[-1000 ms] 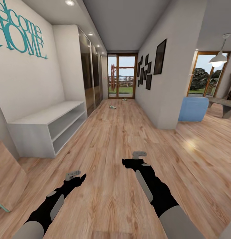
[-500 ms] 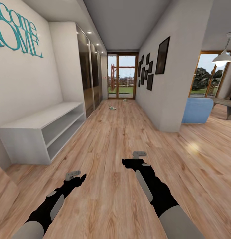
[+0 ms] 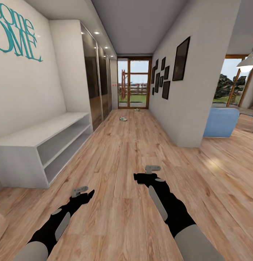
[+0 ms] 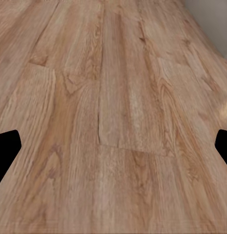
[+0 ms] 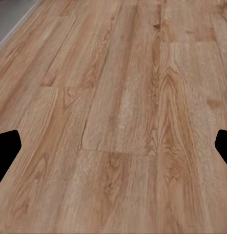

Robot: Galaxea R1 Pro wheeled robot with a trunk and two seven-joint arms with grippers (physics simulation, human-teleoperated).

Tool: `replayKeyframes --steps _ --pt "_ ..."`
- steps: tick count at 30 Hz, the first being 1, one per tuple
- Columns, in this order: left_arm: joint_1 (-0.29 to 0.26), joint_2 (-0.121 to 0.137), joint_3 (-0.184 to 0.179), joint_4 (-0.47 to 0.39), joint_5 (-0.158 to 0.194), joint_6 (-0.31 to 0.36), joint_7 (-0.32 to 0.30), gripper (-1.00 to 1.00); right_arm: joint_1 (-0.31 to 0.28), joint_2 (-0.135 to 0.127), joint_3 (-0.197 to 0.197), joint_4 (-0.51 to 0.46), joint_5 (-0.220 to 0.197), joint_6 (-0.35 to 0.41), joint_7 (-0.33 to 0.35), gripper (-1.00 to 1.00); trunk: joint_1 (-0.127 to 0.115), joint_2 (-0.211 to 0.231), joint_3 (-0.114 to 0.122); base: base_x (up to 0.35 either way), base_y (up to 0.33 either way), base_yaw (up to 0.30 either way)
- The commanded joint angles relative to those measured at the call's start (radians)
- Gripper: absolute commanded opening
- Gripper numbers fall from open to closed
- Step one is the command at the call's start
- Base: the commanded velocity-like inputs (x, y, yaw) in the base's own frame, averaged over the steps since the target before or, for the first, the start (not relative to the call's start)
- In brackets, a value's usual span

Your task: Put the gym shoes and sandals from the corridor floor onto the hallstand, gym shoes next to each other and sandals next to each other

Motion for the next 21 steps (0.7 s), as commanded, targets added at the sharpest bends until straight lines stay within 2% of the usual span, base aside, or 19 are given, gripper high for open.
replayKeyframes --steps 1,21 --pt "-0.001 0.000 0.002 0.001 0.008 0.001 -0.006 1.00 -0.001 0.000 0.002 -0.001 -0.010 0.003 -0.010 1.00 0.000 0.000 -0.001 0.347 0.000 0.000" --pt "-0.001 0.000 0.002 0.001 0.008 0.001 -0.006 1.00 -0.001 0.000 0.002 -0.001 -0.010 0.003 -0.010 1.00 0.000 0.000 -0.001 0.347 0.000 0.000"
